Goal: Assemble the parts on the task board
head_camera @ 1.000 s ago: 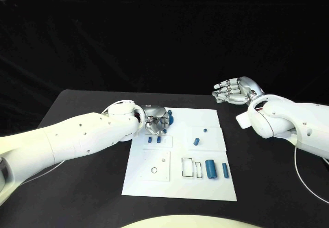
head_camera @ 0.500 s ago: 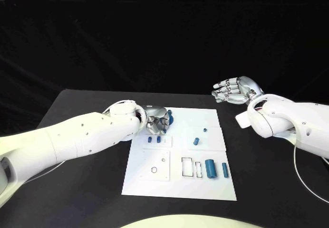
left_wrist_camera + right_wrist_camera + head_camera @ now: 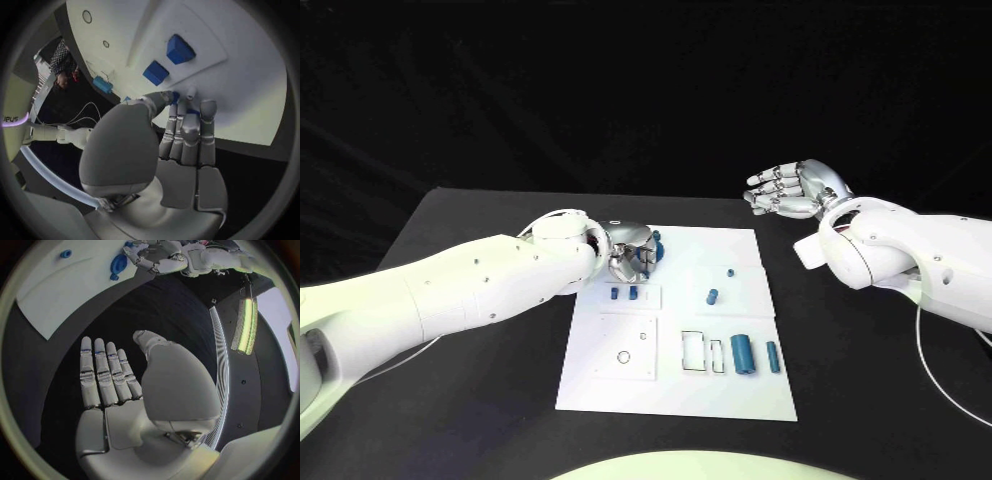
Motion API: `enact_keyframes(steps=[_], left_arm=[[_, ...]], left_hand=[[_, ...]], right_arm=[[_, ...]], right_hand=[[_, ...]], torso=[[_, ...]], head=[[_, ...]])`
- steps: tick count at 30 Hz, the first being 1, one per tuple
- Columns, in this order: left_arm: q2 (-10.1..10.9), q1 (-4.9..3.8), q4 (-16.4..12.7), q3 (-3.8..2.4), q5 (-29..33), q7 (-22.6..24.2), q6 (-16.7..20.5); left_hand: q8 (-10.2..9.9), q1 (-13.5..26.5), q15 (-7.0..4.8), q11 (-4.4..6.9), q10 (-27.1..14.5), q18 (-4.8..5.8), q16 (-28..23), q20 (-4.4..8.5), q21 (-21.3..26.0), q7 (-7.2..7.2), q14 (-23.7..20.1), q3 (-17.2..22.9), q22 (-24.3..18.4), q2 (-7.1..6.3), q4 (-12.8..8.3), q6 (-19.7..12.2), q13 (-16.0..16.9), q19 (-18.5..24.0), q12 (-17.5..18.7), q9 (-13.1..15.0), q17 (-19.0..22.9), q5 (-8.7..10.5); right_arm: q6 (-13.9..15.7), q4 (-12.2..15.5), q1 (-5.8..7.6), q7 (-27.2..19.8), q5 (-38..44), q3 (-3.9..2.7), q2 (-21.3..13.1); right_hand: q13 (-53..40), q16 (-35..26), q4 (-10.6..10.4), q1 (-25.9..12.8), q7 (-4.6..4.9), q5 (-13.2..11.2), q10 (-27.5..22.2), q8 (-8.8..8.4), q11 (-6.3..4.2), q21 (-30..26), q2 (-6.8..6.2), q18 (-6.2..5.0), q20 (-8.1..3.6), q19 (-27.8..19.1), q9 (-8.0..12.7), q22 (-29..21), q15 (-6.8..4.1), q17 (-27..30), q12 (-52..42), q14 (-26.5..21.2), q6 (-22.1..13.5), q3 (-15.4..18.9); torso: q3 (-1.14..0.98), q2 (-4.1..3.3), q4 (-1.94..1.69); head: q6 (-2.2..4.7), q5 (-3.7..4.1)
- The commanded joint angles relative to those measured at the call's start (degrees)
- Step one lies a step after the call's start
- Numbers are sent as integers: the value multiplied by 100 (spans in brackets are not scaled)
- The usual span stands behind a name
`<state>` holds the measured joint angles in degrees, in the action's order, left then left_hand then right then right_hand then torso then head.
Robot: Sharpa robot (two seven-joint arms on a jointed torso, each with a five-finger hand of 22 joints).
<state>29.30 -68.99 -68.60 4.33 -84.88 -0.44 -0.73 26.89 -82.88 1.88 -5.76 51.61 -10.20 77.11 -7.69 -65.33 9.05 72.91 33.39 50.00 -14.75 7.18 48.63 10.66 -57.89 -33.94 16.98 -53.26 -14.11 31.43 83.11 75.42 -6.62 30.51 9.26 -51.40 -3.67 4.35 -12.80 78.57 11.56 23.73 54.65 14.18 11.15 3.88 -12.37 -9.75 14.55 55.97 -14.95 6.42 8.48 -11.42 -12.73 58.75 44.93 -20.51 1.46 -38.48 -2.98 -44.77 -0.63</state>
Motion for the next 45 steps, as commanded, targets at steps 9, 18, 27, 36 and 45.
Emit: enact_keyframes(steps=[9,18,27,36,45], left_arm=[[-21,27,33,17,-25,-64,-129],[47,52,-35,11,35,22,167],[284,61,-311,-99,261,73,392],[680,55,-700,-312,598,-42,323],[877,47,-809,-354,704,-176,132]], left_hand=[[-95,-127,-108,119,478,241,411,97,-584,-68,504,165,738,213,-272,343,12,-589,46,4,-680,45],[-166,-9,-126,133,585,265,460,123,-701,-77,594,147,874,234,-318,485,20,-664,126,20,-768,43],[-192,71,-126,137,627,279,479,118,-735,-82,627,125,933,227,-291,538,13,-705,179,30,-808,45],[-212,98,-126,136,645,279,473,121,-741,-81,627,120,942,213,-287,560,4,-714,220,32,-774,43],[-219,107,-126,137,656,282,465,121,-748,-83,618,120,954,211,-285,570,1,-723,234,33,-743,41]], right_arm=[[-69,12,-2,-83,45,-2,7],[-74,4,-2,-89,44,-2,15],[-78,3,-2,-89,42,-2,6],[-76,3,-2,-85,41,-2,-17],[-72,7,-2,-76,41,-2,-37]], right_hand=[[4,-32,31,-21,336,16,41,-26,13,10,18,-74,28,17,6,-10,28,7,36,29,21,13],[4,-34,27,-32,337,14,44,-27,13,10,20,-74,28,17,8,-17,29,13,40,30,24,14],[4,-34,27,-32,337,14,44,-27,13,10,20,-74,28,17,8,-17,29,13,40,30,24,14],[4,-34,27,-32,337,14,44,-27,13,10,20,-74,28,17,8,-17,29,13,40,30,24,14],[4,-36,26,-41,337,13,46,-28,14,10,23,-74,29,16,11,-24,29,18,45,31,25,14]], torso=[[2,5,4],[3,3,2],[-1,10,-4],[-5,26,-17],[10,2,-4]], head=[[-7,14],[30,5],[40,16],[27,8],[33,7]])
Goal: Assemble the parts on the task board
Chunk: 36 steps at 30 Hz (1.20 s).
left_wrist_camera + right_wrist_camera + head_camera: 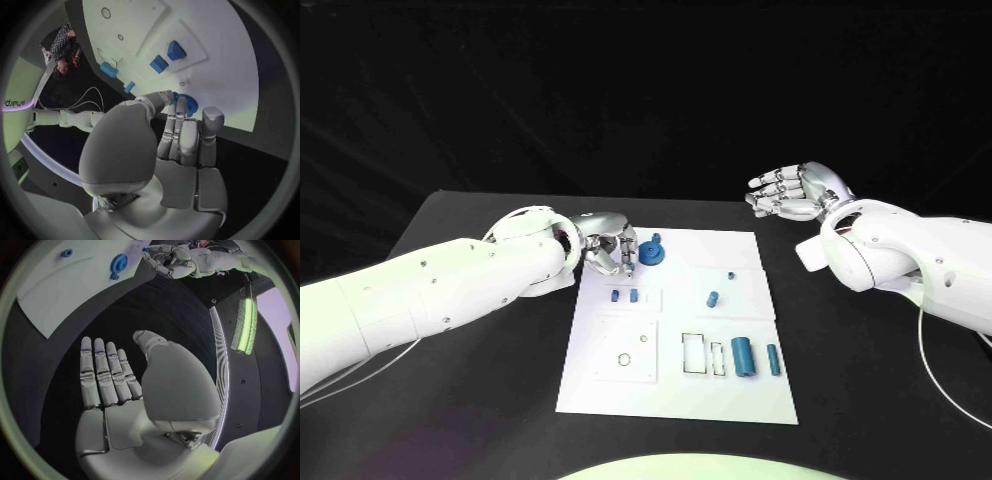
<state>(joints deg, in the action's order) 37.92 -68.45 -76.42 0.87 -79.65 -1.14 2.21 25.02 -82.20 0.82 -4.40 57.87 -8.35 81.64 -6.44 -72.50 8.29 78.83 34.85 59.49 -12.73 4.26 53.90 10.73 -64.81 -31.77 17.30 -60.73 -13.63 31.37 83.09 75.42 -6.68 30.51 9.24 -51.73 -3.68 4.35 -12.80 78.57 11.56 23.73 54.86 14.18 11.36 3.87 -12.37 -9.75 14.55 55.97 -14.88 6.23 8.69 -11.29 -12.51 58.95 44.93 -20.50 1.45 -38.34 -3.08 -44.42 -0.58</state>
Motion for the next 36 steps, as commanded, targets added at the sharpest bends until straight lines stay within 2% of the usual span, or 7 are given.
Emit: enact_keyframes(steps=[1,5,13,19,25,36], left_arm=[[20,-7,-20,-8,184,-121,-195],[11,-6,24,-9,189,-158,-287],[-81,-3,125,-2,196,-157,-366],[-145,-2,197,17,161,-150,-366],[-208,2,285,37,153,-137,-406],[-266,9,325,49,150,-177,-569]], left_hand=[[-32,39,-20,1,31,97,12,-3,-30,-7,26,-26,5,9,7,43,-6,-31,17,2,5,-7],[-35,37,-22,4,39,98,11,-3,-32,-9,26,-23,9,9,4,50,-8,-35,24,2,10,-8],[-40,41,-22,4,45,94,3,-3,-22,-10,17,-24,-8,6,4,55,-10,-20,34,3,37,-7],[-40,41,-22,4,45,94,3,-3,-22,-10,17,-24,-8,6,4,55,-10,-20,34,3,37,-7],[-47,42,-23,5,50,95,-3,-3,-24,-11,11,-23,-5,4,2,57,-12,-22,44,3,56,-5],[-53,40,-25,7,63,97,-4,-2,-28,-11,11,-20,5,7,-2,69,-14,-28,58,4,59,-1]], right_arm=[[-66,9,-2,-69,41,-1,-5],[-64,10,-2,-66,41,-1,-6],[-64,11,-2,-64,41,-1,1],[-63,12,-2,-63,41,-1,7],[-72,11,-2,-53,41,-1,11],[-77,11,-2,-52,41,-1,15]], right_hand=[[4,-37,27,-41,337,13,25,-28,-7,10,23,-74,29,16,5,-5,9,5,23,10,25,13],[4,-37,27,-41,337,13,25,-28,-7,10,23,-74,29,16,5,-5,9,5,23,10,25,13],[4,-38,28,-43,337,14,26,-29,-7,10,22,-74,29,16,7,-9,9,8,26,11,25,13],[4,-38,28,-43,337,14,26,-29,-7,10,22,-74,29,16,7,-9,9,8,26,11,25,13],[4,-38,28,-43,337,14,26,-29,-7,10,22,-74,29,16,7,-9,9,8,26,11,25,13],[4,-38,28,-43,337,14,26,-29,-7,10,22,-74,29,16,7,-9,9,8,26,11,25,13]], torso=[[6,-11,6],[2,-8,3],[11,-14,10],[1,-8,9],[9,-14,11],[4,-10,8]], head=[[2,-2],[2,-10],[-2,-11],[-5,-19],[-11,-1],[-19,-6]])
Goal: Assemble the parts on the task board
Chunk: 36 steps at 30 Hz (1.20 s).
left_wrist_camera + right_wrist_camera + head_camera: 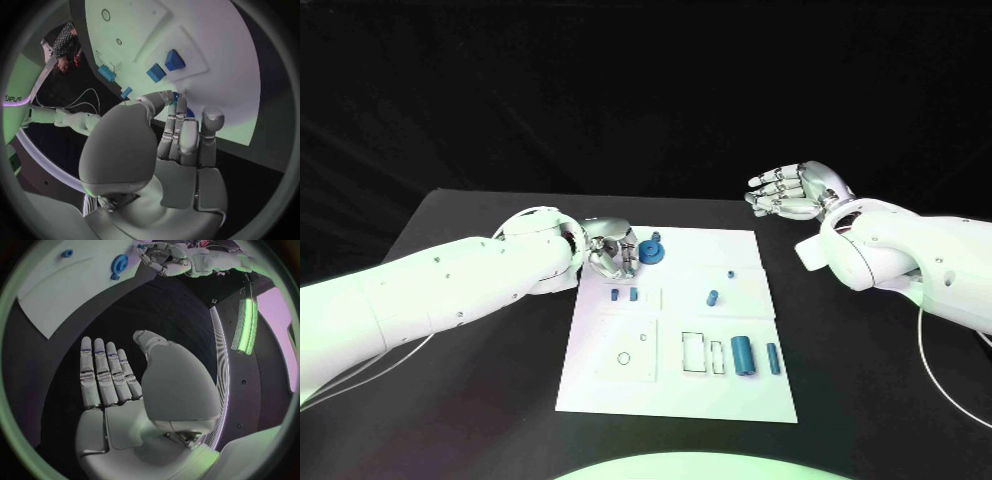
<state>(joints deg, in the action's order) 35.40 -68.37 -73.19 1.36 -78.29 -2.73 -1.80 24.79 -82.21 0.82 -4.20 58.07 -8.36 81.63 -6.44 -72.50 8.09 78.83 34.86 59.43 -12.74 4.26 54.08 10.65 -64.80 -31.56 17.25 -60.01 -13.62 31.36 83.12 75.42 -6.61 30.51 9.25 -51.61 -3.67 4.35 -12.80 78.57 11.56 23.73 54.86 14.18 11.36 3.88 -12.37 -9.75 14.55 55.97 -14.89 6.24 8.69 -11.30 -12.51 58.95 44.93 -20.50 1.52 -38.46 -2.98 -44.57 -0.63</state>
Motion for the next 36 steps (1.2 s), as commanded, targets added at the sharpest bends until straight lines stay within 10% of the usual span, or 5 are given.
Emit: enact_keyframes(steps=[1,36], left_arm=[[-15,1,6,0,14,-23,-177],[7,1,54,2,-125,-98,19]], left_hand=[[-30,40,-25,-14,43,98,-4,-2,-29,9,12,-20,12,8,-2,50,-6,-28,37,9,-12,-1],[-62,3,-37,-3,130,122,-4,8,-94,9,27,6,120,35,-47,122,-13,-117,102,20,4,-8]], right_arm=[[-75,9,-2,-60,42,-2,4],[-84,9,-2,-65,43,-1,-4]], right_hand=[[4,-38,28,-43,337,14,26,-29,-7,10,23,-73,29,16,7,-10,9,10,27,11,25,13],[4,-42,34,-50,337,12,31,-31,-6,10,26,-73,30,16,14,-26,10,22,38,13,27,10]], torso=[[-3,2,-3],[-3,4,0]], head=[[-3,2],[1,-1]])
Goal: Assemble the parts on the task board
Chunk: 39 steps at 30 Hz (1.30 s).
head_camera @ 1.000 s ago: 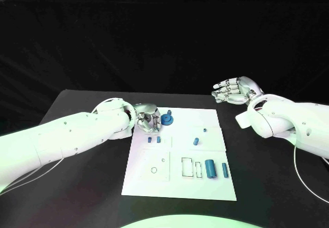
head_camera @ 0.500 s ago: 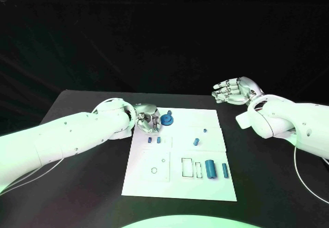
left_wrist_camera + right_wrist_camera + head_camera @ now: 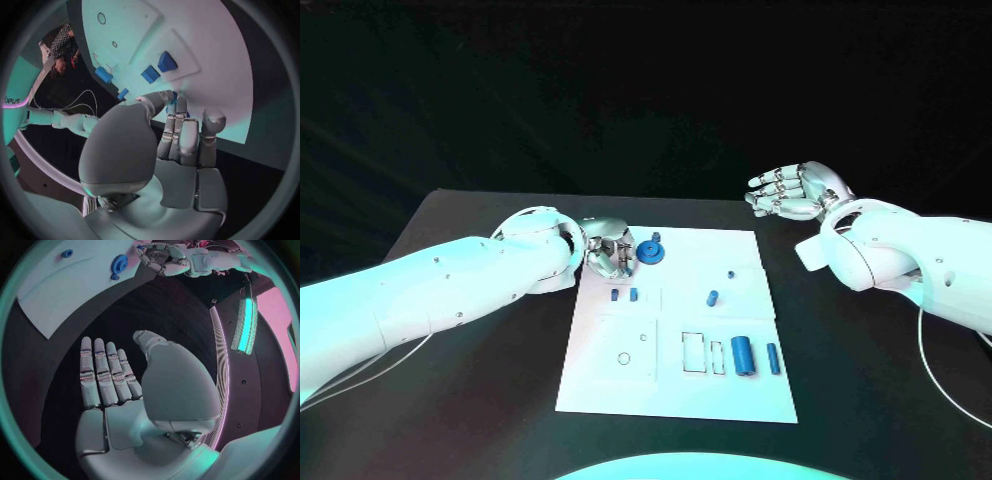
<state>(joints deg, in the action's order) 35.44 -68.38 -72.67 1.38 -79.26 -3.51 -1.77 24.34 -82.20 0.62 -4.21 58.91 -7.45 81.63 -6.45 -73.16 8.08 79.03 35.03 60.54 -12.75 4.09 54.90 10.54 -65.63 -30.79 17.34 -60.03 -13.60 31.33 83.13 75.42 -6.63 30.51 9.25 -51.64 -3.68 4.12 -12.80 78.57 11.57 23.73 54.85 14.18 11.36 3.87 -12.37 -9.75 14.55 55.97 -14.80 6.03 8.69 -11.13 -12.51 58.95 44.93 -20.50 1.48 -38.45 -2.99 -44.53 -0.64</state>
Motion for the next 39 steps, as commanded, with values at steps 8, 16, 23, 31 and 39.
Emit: enact_keyframes(steps=[8,16,23,31,39], left_arm=[[-20,2,-17,8,84,49,-40],[-41,5,-59,46,170,92,-119],[-59,8,-15,72,196,73,-168],[-62,9,32,80,190,47,-155],[-61,9,37,81,197,53,-119]], left_hand=[[-19,5,-17,-2,51,29,-6,9,-23,9,5,-13,0,33,-31,47,-3,-28,30,12,16,-8],[-28,27,-22,6,94,29,-8,9,-22,0,8,-23,-4,38,-29,89,-6,-23,61,20,30,1],[-33,45,-30,16,135,27,-4,10,-19,-12,16,-34,-9,38,-28,127,-6,-18,82,29,24,4],[-38,52,-32,20,145,28,-2,11,-20,-15,20,-38,-7,37,-28,134,-7,-19,91,30,19,4],[-172,80,-18,0,140,11,1,17,29,10,19,-34,-82,7,-37,17,-24,50,190,0,-5,-1]], right_arm=[[-86,7,-2,-61,42,-1,2],[-91,5,-2,-57,42,-1,4],[-93,4,-2,-55,42,-1,5],[-92,5,-2,-53,42,-1,2],[-94,5,-2,-51,42,-1,2]], right_hand=[[4,-20,35,-52,337,11,31,-32,-6,10,25,-73,30,16,7,-9,10,8,41,13,27,10],[4,-20,35,-52,337,11,31,-32,-6,10,25,-73,30,16,7,-9,10,8,41,13,27,10],[4,-20,35,-52,337,11,31,-32,-6,10,25,-73,30,16,7,-9,10,8,41,13,27,10],[4,-20,35,-52,337,11,31,-32,-6,10,25,-73,30,16,7,-9,10,8,41,13,27,10],[4,-23,40,-55,338,10,32,-35,-5,10,25,-73,31,15,11,-19,11,16,49,12,26,9]], torso=[[0,0,-3],[0,1,2],[-4,2,3],[-2,0,1],[1,1,-2]], head=[[-13,2],[-17,-5],[-19,-4],[-17,-1],[-19,2]])
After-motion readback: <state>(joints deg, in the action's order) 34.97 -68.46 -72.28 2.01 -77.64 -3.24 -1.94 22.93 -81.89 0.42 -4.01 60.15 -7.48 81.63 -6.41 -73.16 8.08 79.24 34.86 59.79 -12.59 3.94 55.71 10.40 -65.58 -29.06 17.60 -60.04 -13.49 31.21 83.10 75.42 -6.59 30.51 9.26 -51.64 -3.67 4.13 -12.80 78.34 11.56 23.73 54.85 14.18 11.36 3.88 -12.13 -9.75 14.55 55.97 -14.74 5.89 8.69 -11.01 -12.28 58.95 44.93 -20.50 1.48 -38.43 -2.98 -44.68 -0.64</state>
